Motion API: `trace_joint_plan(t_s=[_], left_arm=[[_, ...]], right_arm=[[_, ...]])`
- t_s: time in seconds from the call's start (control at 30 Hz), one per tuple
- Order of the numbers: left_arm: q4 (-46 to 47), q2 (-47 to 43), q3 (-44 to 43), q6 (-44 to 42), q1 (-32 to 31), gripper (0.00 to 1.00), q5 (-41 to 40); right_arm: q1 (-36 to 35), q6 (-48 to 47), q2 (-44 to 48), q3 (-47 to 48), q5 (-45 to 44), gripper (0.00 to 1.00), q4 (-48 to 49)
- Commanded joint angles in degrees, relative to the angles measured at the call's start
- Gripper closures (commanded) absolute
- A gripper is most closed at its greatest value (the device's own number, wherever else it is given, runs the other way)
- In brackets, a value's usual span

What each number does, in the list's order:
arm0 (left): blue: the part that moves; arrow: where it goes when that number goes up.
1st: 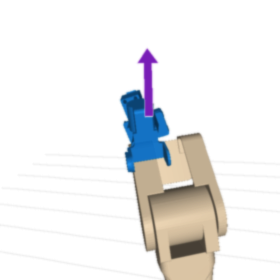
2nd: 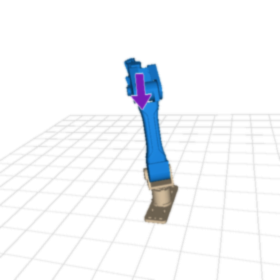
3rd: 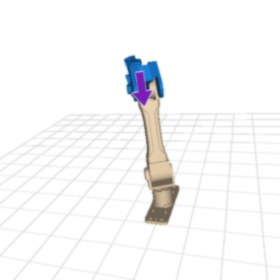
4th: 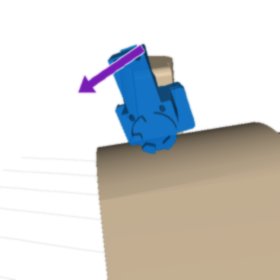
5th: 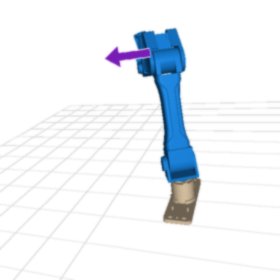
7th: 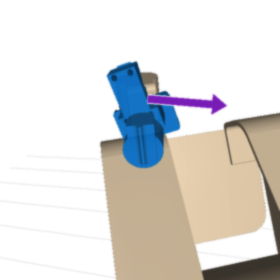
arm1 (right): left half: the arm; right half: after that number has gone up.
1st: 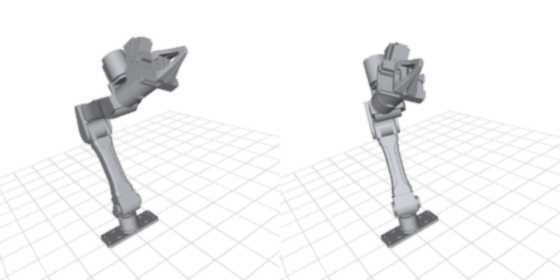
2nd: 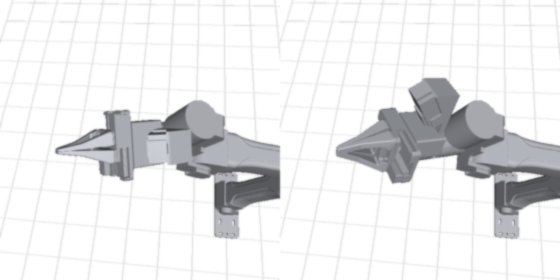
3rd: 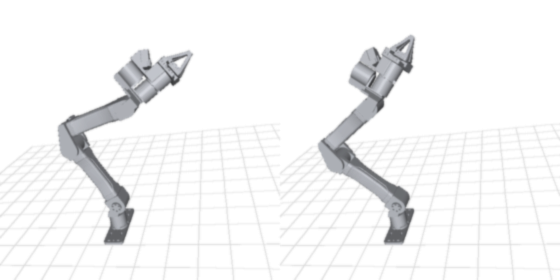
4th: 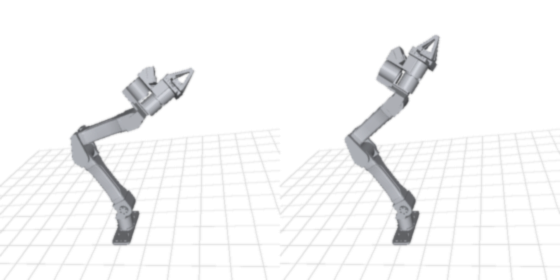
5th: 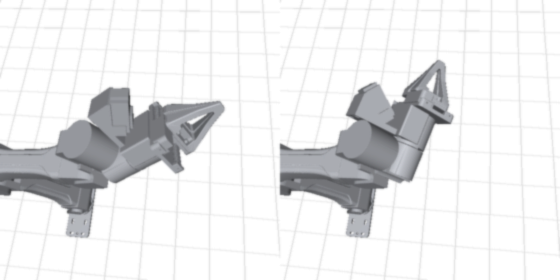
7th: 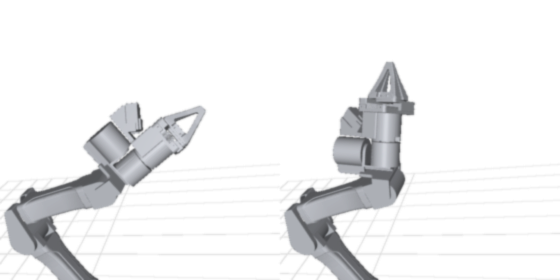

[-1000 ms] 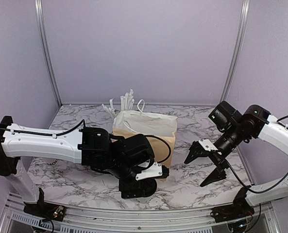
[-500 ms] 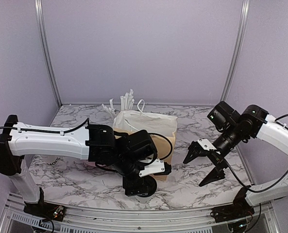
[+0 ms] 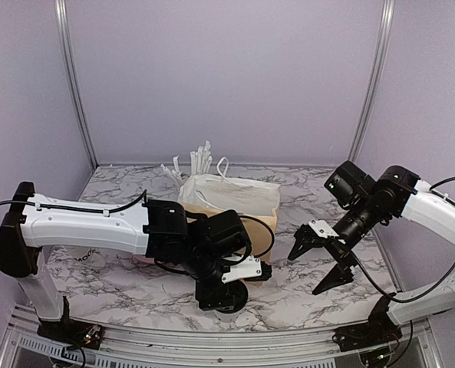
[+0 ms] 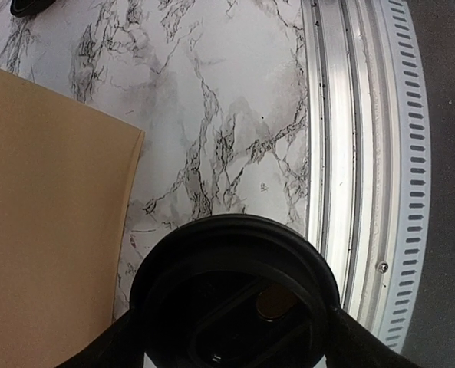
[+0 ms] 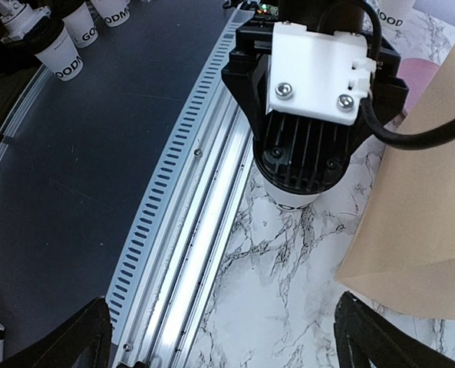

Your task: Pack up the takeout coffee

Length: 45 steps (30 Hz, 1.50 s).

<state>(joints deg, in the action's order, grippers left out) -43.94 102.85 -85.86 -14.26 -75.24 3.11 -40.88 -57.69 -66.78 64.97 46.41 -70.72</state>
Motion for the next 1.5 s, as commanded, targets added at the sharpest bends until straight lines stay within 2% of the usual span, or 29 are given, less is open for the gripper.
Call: trace_joint_plan(t_s=[0.0,0.23,0.43,0.5,0.57,0.63,0.7,0.83,1.0,1.23,1.47], left_arm=[[-1.46,1.37,-0.61,-0.56,0.54,0.22,1.2],[-2.9,1.31,-1.21,-0.5,0.55,0.28,-0.33],[-4.81,-2.58,-2.56,0.95,0.54,0.3,0.67],[-5.36,-4.67,-2.72,1.66,0.54,0.31,1.26],[-5.89,-6.98,-2.85,2.68,0.53,0.32,2.27],[-6.42,-9.37,-2.83,3.64,0.45,0.33,3.28],[-6.78,-11.95,-2.67,4.72,0.45,0.34,3.73],[-7.34,-17.56,-2.36,7.38,0.36,0.35,4.14],[-8.44,-25.25,-0.86,11.29,0.36,0.35,6.32],[-9.36,-33.16,1.38,15.92,0.3,0.35,6.21],[-9.69,-35.36,2.85,15.87,0.29,0.35,4.37]], right_arm=[[0.6,-0.15,-0.28,0.93,0.75,0.03,0.38],[0.68,-0.01,-0.08,7.1,-1.01,0.03,-2.14],[4.58,0.32,-1.95,22.65,-0.5,0.03,-3.94],[6.63,5.53,-2.75,25.91,-0.95,0.04,3.03],[7.73,12.51,-2.39,25.32,-2.8,0.02,14.5],[7.76,20.62,-2.8,24.58,-8.35,0.01,26.61],[7.75,26.8,-6.7,28.18,-12.84,0.01,31.52],[7.75,28.72,-18.67,38.74,-10.55,0.01,25.08],[6.88,23.05,-30.82,48.77,-2.36,0.06,12.2],[2.96,17.46,-34.32,50.32,-5.66,0.06,6.37],[1.91,21.5,-37.4,50.91,-12.12,0.07,8.55]])
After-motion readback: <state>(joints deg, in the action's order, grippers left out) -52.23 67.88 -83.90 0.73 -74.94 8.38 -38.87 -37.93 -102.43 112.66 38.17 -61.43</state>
